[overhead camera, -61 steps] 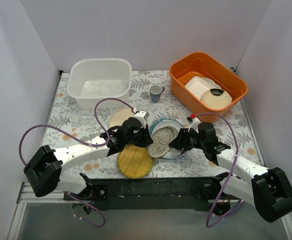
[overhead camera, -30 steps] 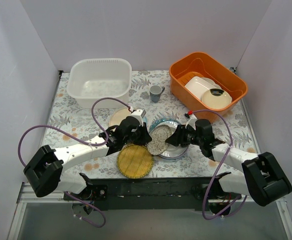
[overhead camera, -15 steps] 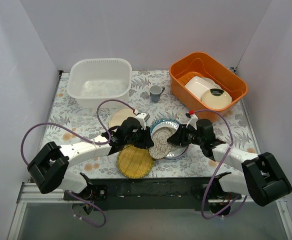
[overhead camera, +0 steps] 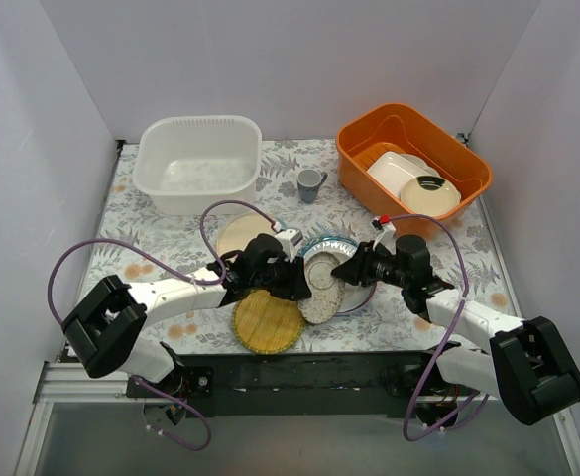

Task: Place the plates into the plastic bin on the countertop
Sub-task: Pick up the plate at the center of the board.

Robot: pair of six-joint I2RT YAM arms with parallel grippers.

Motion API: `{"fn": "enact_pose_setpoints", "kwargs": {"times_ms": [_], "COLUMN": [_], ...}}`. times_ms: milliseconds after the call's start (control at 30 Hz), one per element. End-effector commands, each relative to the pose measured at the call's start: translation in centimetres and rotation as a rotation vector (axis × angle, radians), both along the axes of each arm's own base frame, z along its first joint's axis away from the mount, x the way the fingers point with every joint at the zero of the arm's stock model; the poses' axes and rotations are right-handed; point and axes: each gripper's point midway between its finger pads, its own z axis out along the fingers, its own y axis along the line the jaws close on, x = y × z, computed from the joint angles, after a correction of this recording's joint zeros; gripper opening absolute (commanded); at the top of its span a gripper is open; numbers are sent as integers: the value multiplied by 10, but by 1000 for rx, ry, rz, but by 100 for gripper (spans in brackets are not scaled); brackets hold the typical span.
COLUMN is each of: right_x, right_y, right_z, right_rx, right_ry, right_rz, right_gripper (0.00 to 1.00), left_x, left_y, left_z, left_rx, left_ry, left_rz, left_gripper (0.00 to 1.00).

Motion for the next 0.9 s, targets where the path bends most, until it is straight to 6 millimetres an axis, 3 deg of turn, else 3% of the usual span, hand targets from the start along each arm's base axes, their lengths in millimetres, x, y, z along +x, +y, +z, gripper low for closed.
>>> {"fn": "enact_pose_setpoints", "kwargs": {"times_ms": [0, 233, 533, 633, 800, 867], "right_x": [-6, -12, -19, -20, -22, -21], "right_y": [12, 17, 21, 21, 20, 19], "right_z": [28, 39, 60, 64, 66, 67], "right_rx": [86, 146, 215, 220, 221, 216], "right_ry": [-96, -110, -160, -171, -177, -182], "right_rz": [75, 105, 147, 148, 146, 141], "right_gripper": [34, 31, 30, 29, 30, 32], "left_x": [10, 8, -2, -3, -3, -2], "left_y": [-17, -12, -18, -20, -19, -17], "left_z": [58, 85, 74, 64, 57, 58], "left_rx": [-180, -296, -301, -278, -254, -252], "left_ry": [-127, -199, -164, -135, -125, -131], "left_rz": [5, 31, -30, -42, -39, -30], "left_gripper": [38, 38, 37, 29, 0, 0]}}
